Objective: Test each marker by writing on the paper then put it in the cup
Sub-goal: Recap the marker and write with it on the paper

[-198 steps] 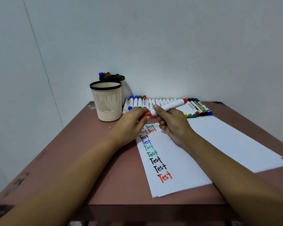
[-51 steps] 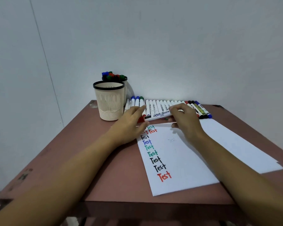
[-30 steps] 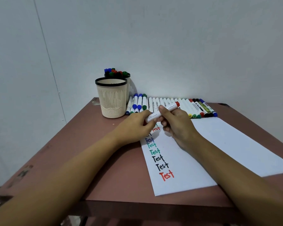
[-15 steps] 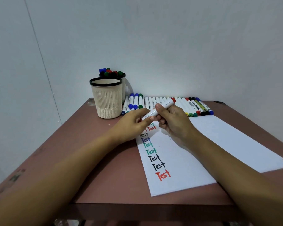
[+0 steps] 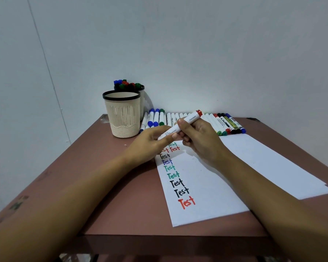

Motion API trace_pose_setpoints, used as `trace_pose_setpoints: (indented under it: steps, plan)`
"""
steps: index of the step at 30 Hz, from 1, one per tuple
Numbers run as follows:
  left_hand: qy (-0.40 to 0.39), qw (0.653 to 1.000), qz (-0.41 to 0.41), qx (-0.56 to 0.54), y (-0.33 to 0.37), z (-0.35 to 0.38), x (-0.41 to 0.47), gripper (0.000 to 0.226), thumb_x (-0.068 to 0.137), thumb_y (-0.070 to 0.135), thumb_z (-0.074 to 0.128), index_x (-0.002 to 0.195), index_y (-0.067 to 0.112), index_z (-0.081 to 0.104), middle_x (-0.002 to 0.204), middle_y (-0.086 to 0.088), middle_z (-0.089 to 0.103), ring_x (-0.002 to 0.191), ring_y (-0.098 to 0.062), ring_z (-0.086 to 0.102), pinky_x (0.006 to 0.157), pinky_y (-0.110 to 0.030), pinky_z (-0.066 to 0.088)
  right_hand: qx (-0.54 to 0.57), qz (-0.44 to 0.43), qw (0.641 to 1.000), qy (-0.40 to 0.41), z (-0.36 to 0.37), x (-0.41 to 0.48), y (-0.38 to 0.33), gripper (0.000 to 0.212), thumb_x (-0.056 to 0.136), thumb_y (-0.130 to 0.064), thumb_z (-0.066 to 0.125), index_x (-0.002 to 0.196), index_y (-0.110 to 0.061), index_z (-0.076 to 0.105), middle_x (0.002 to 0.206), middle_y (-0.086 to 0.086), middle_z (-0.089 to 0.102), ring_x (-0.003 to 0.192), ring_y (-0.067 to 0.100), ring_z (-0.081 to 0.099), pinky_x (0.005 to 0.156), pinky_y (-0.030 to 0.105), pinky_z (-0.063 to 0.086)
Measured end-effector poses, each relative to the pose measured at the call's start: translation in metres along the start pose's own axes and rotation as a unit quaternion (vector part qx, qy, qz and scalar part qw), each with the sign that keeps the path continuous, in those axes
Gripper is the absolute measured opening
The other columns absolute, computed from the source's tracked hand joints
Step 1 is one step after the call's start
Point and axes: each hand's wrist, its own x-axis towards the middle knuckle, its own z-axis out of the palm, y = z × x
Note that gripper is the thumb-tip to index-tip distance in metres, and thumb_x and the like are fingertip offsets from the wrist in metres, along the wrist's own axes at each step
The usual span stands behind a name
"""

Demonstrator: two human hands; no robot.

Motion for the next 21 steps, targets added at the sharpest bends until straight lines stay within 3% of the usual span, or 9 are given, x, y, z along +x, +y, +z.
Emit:
trace_pose_setpoints:
  steps: [4,7,11,14,17,21]
  plan:
    - [0.055,0.994,-0.029,0.094,-0.005,-0.002,0.002,0.02,0.085,0.05,0.052,0.1,0.039,0.057,0.076,0.018,0.058,0.066,0.001,0.053,0.06,-0.014,0.038,-0.003,0.011,0.999,0.054,0.0,0.001,0.002,0.023,0.096,-0.027,0.054,0.079,-0.014,0.061,0.063,0.001,0.051,0.055,0.008,0.044,0.055,0.022,0.039]
    - [0.093,0.991,-0.066,0.072,-0.006,-0.003,0.003,0.022,0.091,0.048,0.043,0.102,0.031,0.053,0.077,0.017,0.052,0.067,0.002,0.05,0.059,-0.015,0.036,0.142,0.047,0.98,0.132,-0.004,0.005,-0.002,0.017,0.098,-0.028,0.049,0.09,-0.014,0.055,0.072,0.006,0.058,0.056,0.014,0.057,0.052,0.025,0.049]
    - [0.149,0.982,-0.107,-0.045,-0.014,-0.007,0.008,0.019,0.098,0.016,0.033,0.092,0.022,0.05,0.066,0.001,0.048,0.056,-0.011,0.042,0.052,-0.026,0.034,0.305,0.114,0.934,0.146,-0.01,0.009,-0.002,0.018,0.098,-0.026,0.048,0.107,-0.011,0.045,0.092,0.02,0.063,0.072,0.032,0.07,0.069,0.039,0.06]
    - [0.157,0.977,-0.131,-0.057,-0.017,-0.008,0.01,0.027,0.09,0.002,0.03,0.087,0.025,0.045,0.071,-0.004,0.048,0.061,-0.016,0.042,0.058,-0.031,0.035,0.243,0.12,0.953,0.137,-0.008,0.009,0.002,0.004,0.095,-0.009,0.053,0.098,-0.01,0.05,0.086,0.014,0.062,0.072,0.025,0.068,0.07,0.033,0.059]
    - [0.147,0.979,-0.135,-0.03,-0.019,-0.008,0.012,0.031,0.091,0.0,0.029,0.087,0.029,0.041,0.078,-0.003,0.048,0.072,-0.016,0.045,0.071,-0.039,0.042,0.124,0.102,0.98,0.117,-0.006,0.009,0.007,0.022,0.089,0.006,0.052,0.076,-0.012,0.051,0.071,0.007,0.056,0.064,0.013,0.058,0.064,0.023,0.053]
    - [0.123,0.983,-0.136,0.01,-0.023,-0.01,0.011,0.025,0.094,0.004,0.038,0.107,0.026,0.039,0.093,-0.002,0.053,0.09,-0.018,0.052,0.088,-0.038,0.045,-0.015,0.096,0.992,0.082,-0.001,0.008,0.016,0.021,0.087,0.003,0.054,0.07,-0.01,0.054,0.065,0.006,0.056,0.061,0.015,0.053,0.061,0.028,0.047]
